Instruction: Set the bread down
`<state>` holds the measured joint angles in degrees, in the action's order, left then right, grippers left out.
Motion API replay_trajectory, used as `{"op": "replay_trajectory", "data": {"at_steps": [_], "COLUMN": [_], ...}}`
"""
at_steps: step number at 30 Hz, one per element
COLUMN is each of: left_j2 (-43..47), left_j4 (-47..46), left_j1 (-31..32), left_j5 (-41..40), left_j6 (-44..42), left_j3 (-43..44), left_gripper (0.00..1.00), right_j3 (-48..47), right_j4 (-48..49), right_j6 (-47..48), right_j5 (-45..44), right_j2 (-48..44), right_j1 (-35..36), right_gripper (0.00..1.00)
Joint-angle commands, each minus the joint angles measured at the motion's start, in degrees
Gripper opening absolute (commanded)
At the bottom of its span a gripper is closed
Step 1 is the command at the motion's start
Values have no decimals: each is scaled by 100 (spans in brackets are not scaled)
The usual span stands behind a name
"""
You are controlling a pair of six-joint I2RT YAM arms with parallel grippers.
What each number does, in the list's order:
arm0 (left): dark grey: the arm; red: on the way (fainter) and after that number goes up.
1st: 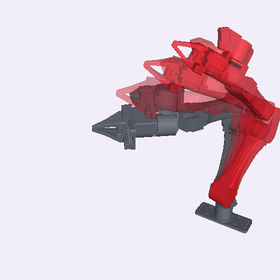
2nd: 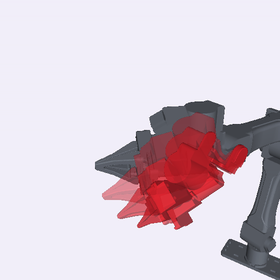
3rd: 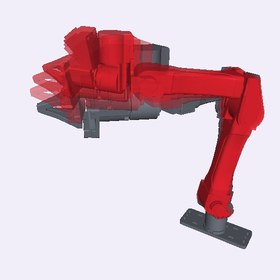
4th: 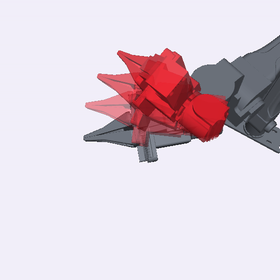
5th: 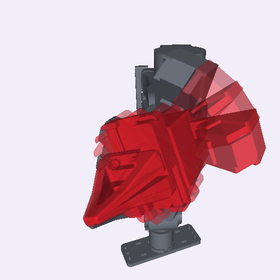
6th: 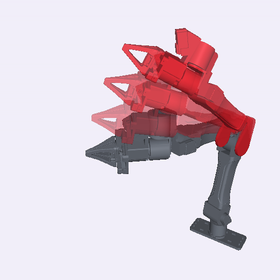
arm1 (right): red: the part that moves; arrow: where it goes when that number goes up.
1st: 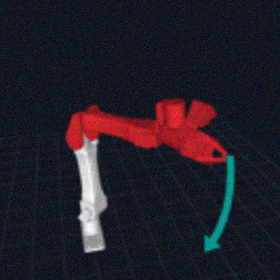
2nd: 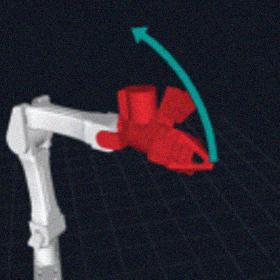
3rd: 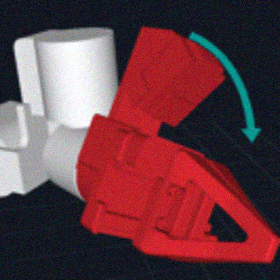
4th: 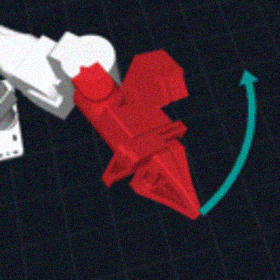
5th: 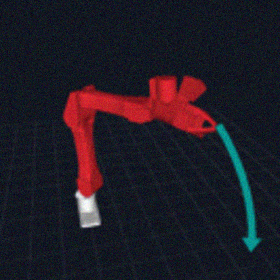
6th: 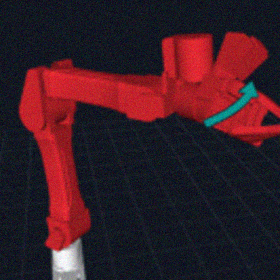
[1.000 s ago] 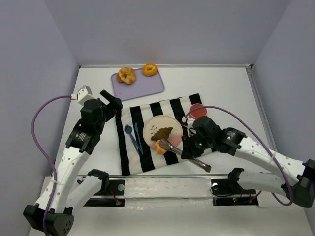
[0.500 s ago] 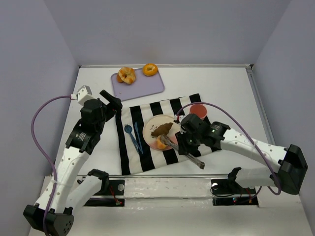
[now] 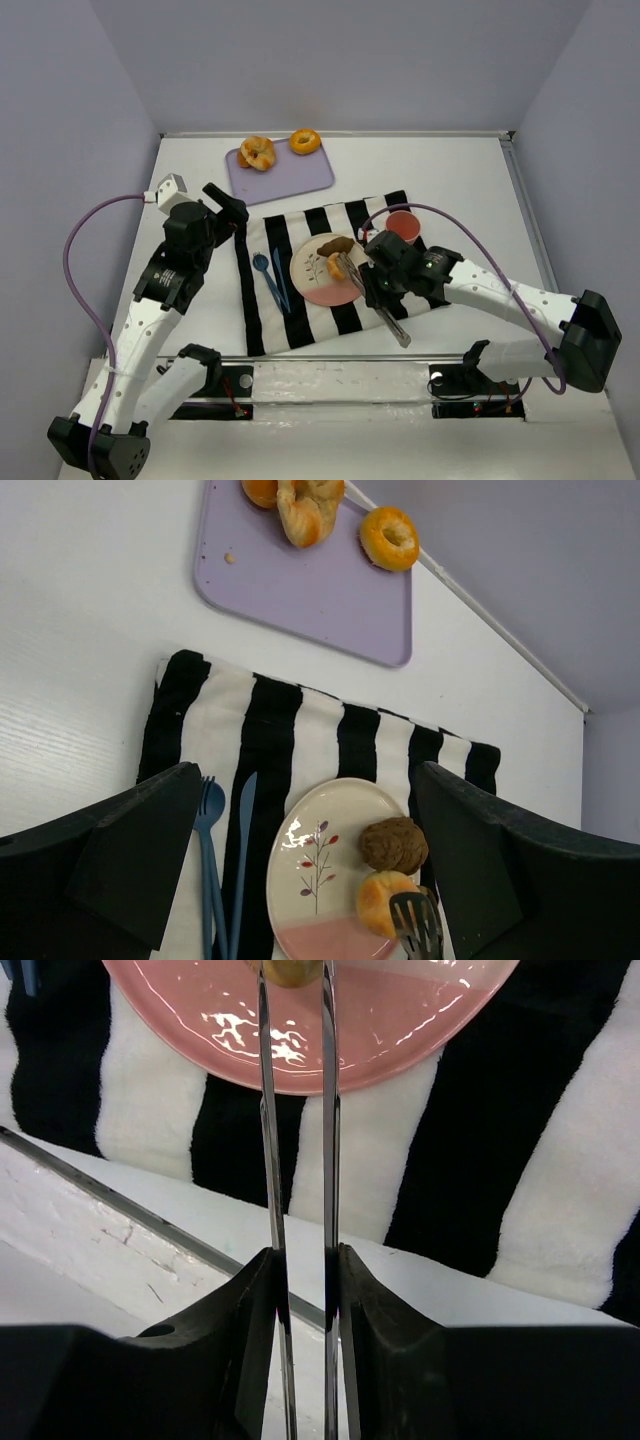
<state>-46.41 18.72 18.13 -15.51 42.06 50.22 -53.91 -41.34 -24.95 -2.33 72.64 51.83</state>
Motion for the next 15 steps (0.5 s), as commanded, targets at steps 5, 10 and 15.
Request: {"op": "replay_trajectory", "data": {"at_steps": [5, 10, 15], "left_j2": [97, 132, 150], "left_j4": [-114, -97, -70], "left_j1": [-29, -29, -29], "left_j5": [-110, -119, -128], "left_j6": [-23, -5, -5], "left_j3": [-21, -21, 6], "left_gripper": [99, 99, 99], "right_j3": [-120, -190, -418], "right_j4": [302, 311, 22], "right_j6": [25, 25, -229], "right_j5": [417, 426, -310], "right_j2": [-215, -408, -567], "right_j1": [-7, -7, -7], "right_gripper": [57, 59, 58]}}
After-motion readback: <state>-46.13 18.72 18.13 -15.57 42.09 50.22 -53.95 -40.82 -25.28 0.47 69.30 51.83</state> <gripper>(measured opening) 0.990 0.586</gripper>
